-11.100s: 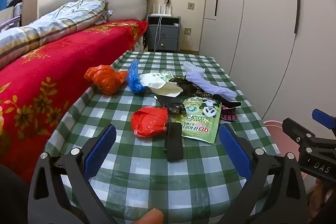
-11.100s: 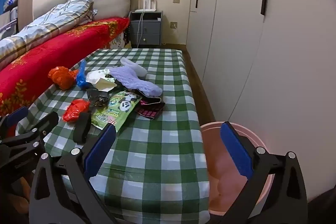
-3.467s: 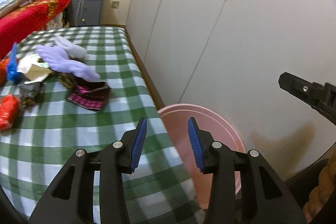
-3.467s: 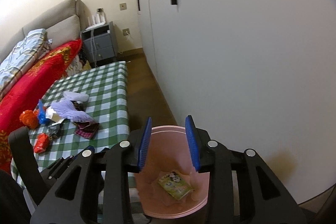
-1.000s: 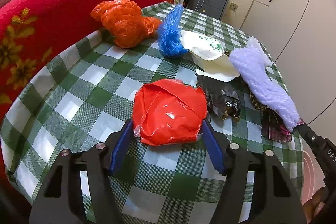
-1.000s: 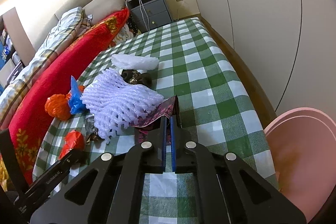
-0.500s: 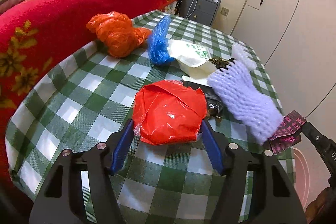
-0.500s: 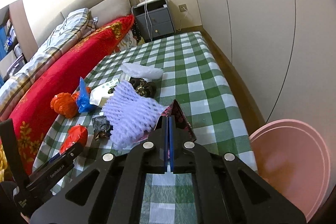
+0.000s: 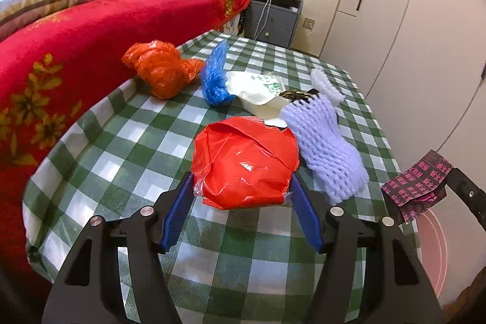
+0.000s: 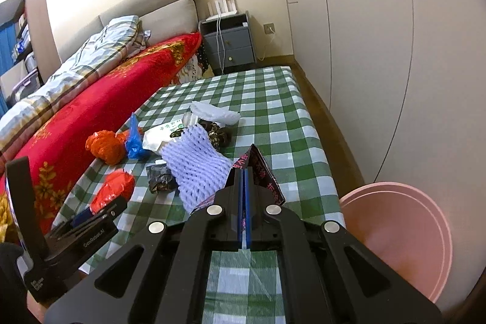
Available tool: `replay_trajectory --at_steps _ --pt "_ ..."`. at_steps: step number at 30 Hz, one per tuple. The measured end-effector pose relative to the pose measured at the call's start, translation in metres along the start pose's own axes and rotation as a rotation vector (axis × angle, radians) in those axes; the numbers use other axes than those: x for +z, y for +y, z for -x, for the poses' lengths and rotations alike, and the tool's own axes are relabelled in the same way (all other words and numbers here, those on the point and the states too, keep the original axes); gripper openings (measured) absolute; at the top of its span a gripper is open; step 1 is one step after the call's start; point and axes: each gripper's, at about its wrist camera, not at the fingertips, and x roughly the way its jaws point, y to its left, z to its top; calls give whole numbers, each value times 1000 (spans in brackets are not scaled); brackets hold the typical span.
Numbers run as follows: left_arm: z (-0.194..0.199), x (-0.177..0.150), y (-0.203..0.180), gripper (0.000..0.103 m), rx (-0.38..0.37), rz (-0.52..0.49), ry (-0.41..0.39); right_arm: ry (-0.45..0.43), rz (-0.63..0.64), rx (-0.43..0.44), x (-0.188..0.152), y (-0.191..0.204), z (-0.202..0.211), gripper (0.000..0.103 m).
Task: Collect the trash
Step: 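Carry the red bag and pink wrapper over the pink bin with both grippers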
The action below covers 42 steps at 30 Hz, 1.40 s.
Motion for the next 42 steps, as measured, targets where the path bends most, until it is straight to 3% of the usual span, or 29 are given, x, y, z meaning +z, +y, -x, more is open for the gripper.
replay_trajectory --at_steps 13,42 --pt "25 -10 -13 62 -38 -80 -41 -29 42 -17 -3 7 26 1" --pt "35 -15 -38 62 -91 -149 -72 -73 78 -75 3 -1 54 1"
